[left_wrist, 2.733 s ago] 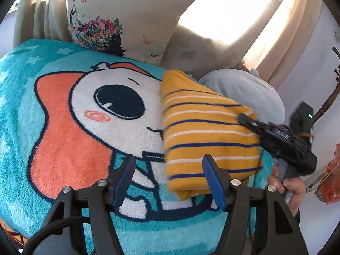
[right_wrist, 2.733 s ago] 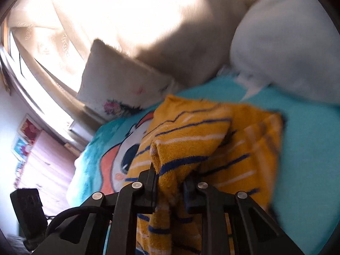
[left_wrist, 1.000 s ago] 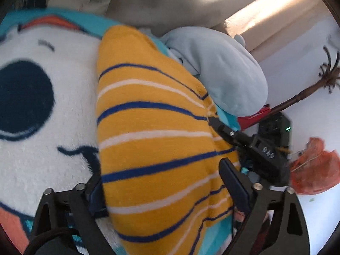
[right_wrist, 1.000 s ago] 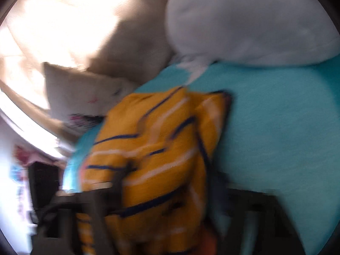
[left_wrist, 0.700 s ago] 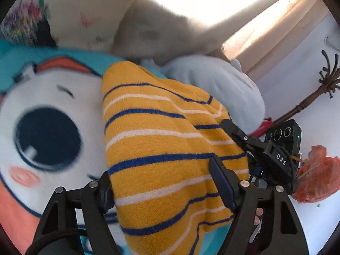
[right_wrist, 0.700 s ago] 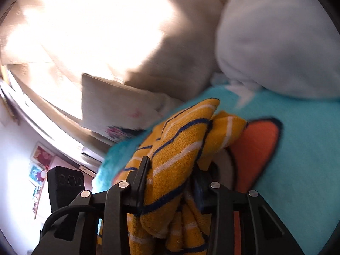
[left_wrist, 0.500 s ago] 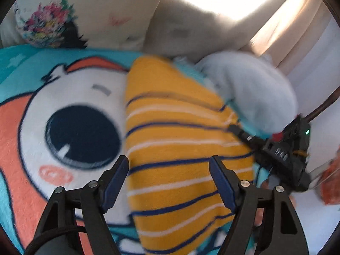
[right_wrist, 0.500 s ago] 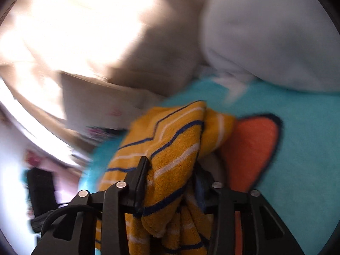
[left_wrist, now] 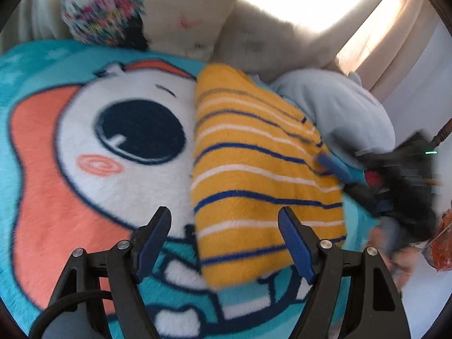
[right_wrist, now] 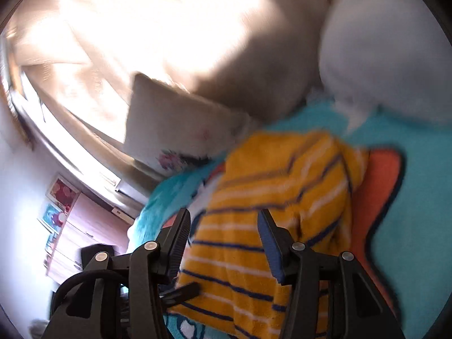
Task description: Fold small clothes
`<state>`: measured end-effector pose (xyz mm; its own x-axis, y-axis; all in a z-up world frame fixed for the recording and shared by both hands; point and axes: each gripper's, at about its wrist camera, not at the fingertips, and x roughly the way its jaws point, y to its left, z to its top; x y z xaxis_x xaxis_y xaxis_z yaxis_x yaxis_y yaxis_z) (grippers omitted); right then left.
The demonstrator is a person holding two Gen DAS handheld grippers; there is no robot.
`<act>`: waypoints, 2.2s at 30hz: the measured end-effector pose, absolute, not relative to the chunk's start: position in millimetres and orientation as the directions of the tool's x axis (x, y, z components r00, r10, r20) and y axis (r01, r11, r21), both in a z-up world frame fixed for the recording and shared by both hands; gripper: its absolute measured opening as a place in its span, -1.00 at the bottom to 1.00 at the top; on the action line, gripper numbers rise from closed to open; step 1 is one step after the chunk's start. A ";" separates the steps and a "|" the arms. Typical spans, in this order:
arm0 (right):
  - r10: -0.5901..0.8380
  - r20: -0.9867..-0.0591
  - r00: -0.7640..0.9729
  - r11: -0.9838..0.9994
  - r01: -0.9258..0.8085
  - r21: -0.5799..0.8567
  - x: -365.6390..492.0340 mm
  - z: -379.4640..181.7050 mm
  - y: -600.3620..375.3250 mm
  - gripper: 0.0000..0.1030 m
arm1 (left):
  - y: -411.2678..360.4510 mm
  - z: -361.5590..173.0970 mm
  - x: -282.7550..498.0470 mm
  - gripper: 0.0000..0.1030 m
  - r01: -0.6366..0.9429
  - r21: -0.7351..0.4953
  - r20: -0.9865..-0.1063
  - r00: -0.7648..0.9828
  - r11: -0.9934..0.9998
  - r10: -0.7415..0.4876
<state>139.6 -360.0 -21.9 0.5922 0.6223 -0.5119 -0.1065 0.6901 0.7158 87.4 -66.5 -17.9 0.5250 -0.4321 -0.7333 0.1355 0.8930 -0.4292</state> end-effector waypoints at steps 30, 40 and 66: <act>0.200 -0.525 0.827 0.955 -0.044 0.295 -30.5 26.4 -309.9 0.37 | -55.7 78.7 -69.0 0.99 -0.086 0.030 -0.437 0.895 0.996 0.091; 0.126 -0.493 0.861 0.983 -0.041 0.181 -71.1 43.7 -296.1 0.50 | -53.4 91.2 -99.2 1.00 -0.111 0.024 -0.389 0.914 0.994 0.112; 0.050 -0.585 0.810 0.997 -0.005 0.078 -27.1 11.0 -283.9 0.54 | -40.3 48.6 -26.4 1.00 -0.114 -0.022 -0.563 0.823 0.993 0.082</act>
